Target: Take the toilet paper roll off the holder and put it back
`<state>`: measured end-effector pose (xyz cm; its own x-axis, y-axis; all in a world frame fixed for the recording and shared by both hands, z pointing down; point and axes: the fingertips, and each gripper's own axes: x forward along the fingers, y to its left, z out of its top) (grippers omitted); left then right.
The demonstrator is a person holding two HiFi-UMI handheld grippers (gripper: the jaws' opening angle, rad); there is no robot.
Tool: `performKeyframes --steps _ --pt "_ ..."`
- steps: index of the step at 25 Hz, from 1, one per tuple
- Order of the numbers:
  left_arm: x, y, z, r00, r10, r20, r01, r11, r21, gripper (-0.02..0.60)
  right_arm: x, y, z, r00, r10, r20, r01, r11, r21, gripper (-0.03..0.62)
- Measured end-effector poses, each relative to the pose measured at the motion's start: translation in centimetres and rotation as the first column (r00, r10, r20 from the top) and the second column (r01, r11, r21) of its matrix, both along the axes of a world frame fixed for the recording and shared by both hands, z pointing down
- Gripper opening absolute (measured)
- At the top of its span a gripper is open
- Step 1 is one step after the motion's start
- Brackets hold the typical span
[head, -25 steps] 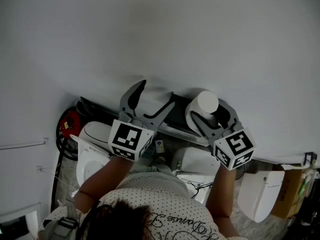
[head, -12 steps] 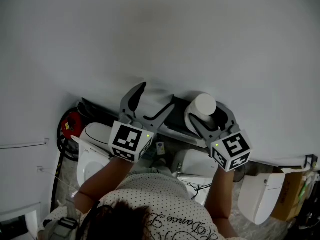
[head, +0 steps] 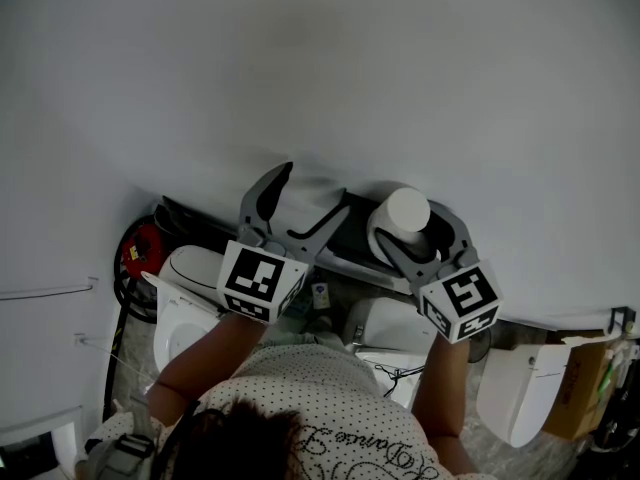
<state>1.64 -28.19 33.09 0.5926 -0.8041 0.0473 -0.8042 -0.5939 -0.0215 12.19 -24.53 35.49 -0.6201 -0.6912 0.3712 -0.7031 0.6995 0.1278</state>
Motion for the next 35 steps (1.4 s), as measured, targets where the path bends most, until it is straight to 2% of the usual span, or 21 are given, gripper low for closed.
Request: performKeyframes --steps 13,25,35 --pt "0.4 0.2 -0.4 1.000 0.010 -0.005 -0.010 1.000 0.012 0.400 0.3 0.8 -0.9 0.999 -0.016 0.042 0.016 1.000 0.004 0.362" --pt "0.6 0.5 -1.1 1.000 0.018 -0.019 -0.017 1.000 0.024 0.399 1.7 1.8 -2.1 0.999 0.019 0.034 -0.020 0.999 0.026 0.343" --pt "0.8 0.8 -1.4 0.999 0.032 -0.025 -0.031 0.999 0.031 0.391 3.0 2.7 -3.3 0.996 0.053 0.077 -0.058 0.997 0.057 0.296"
